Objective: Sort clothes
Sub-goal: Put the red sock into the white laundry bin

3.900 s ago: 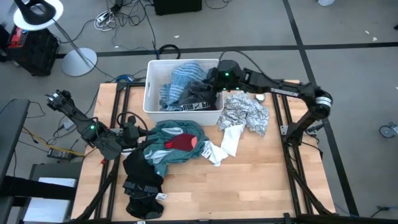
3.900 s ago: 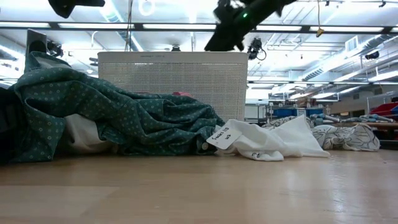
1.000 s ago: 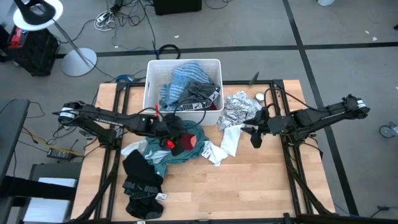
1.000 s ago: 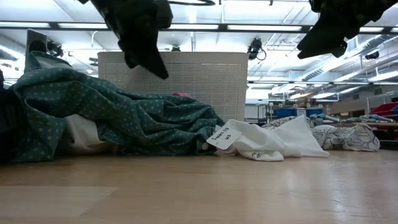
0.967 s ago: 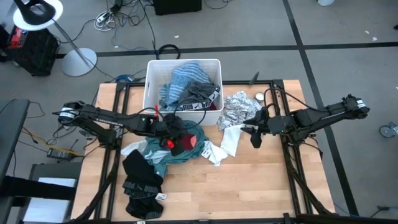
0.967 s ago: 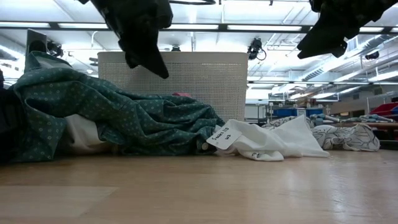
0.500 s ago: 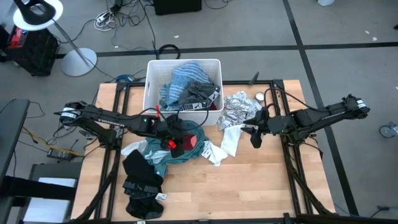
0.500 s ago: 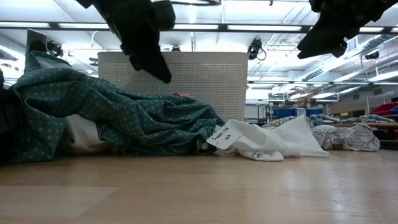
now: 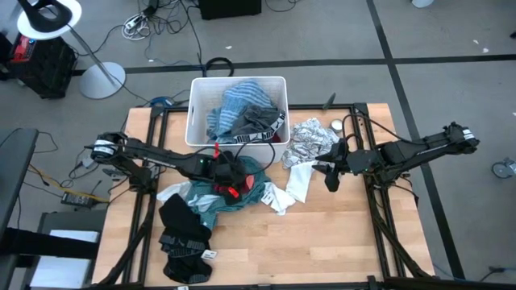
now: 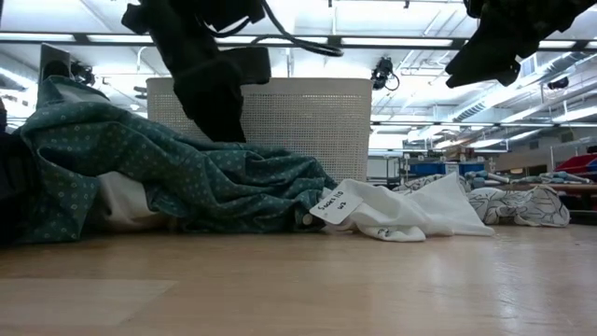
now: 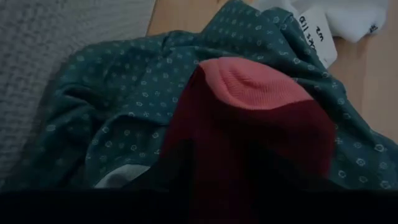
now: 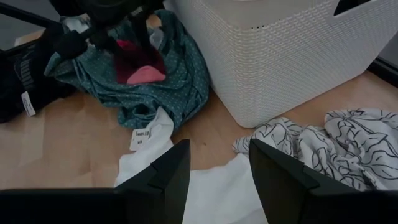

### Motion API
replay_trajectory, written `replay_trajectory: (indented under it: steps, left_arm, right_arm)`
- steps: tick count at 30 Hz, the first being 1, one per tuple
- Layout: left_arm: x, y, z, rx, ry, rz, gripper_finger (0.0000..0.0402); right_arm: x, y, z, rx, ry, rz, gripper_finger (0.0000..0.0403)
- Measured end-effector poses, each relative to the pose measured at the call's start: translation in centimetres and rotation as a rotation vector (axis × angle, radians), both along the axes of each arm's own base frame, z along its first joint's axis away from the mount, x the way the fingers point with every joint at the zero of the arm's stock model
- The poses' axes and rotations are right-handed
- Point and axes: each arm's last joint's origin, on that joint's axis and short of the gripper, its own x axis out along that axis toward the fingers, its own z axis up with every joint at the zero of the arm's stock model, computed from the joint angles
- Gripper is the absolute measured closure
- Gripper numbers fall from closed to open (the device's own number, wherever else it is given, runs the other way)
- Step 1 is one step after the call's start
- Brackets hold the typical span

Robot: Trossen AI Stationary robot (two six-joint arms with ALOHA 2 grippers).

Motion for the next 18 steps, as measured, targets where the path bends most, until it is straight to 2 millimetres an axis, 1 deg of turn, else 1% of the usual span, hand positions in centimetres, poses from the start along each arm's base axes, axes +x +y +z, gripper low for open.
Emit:
replay_trajectory:
  steps: [2, 4, 7, 8, 12, 18]
  left_arm:
    - [0.0, 0.0, -0.1, -0.021, 0.0, 0.021, 0.0269]
    - [0.0, 0.0, -0.1, -0.032, -0.005, 0.039, 0.0295]
    - [-0.1, 0.0, 0.1, -0.024, -0.01, 0.042, 0.0366]
    - [-0.1, 0.0, 0.2, -0.023, -0.014, 0.042, 0.0383]
    - [0.2, 0.0, 0.7, -0.017, -0.029, 0.042, 0.0398]
    - [0.8, 0.0, 2.6, 0.013, -0.031, 0.034, 0.04]
  right_arm:
    - [0.0, 0.0, 0.0, 0.001, -0.002, 0.0, 0.0238]
    - [0.0, 0.0, 0.0, 0.001, -0.001, 0.001, 0.0238]
    - [0.0, 0.0, 0.0, 0.001, -0.001, 0.001, 0.0238]
    - [0.0, 0.0, 0.0, 0.001, -0.002, 0.001, 0.0238]
    - [0.0, 0.0, 0.0, 0.001, -0.002, 0.001, 0.0238]
    - [0.0, 0.0, 0.0, -0.001, -0.001, 0.001, 0.0243]
